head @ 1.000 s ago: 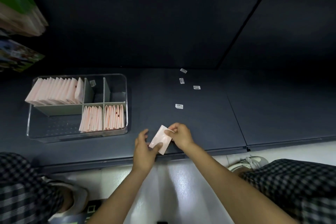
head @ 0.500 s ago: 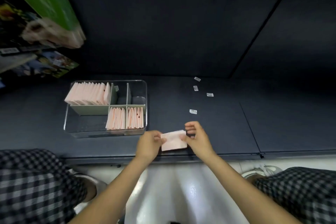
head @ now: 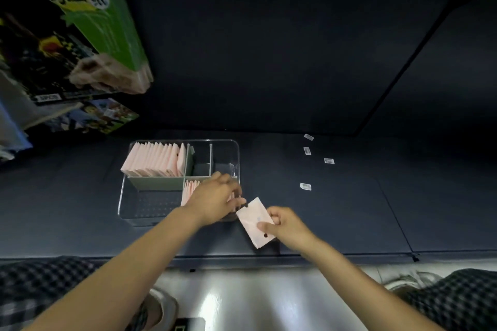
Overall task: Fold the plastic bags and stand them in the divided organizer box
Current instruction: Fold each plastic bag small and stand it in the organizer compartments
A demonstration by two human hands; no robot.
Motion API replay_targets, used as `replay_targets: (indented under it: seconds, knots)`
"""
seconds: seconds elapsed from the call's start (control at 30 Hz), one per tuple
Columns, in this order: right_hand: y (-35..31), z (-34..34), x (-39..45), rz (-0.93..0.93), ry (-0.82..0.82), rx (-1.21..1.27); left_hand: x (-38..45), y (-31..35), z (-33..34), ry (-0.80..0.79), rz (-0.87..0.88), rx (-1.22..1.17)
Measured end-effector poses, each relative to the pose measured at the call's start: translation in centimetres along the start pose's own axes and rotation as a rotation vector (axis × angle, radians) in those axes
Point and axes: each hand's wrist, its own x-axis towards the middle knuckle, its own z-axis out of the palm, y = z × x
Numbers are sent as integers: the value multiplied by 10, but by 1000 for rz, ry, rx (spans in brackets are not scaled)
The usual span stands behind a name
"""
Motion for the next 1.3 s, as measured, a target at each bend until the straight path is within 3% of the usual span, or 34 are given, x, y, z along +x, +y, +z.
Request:
replay_targets:
  seconds: [0.13,0.3,0.47,0.67,0.83,0.93,1.1,1.3]
  knots:
    - [-4,-1,8,96,96,250,0,-28,15,33,155,313]
    - [-9,1,19,133,130,282,8,-39,24,-26,412,484]
    - [-14,7,33,115,216,319,19,-48,16,-134,481,546]
    - [-27,26,53,44,257,91,18,-55,18,-216,432,545]
    - [-34,38,64,-3,373,-546,17,-58,21,-176,440,530]
    - [-40,51,69,-5,396,-745,16,-58,23,-134,440,514]
    - [-42,72,76,-3,425,-856,12,-61,25,-77,435,430]
    - [-36,69,67,-56,446,-781,6,-67,27,-67,380,383]
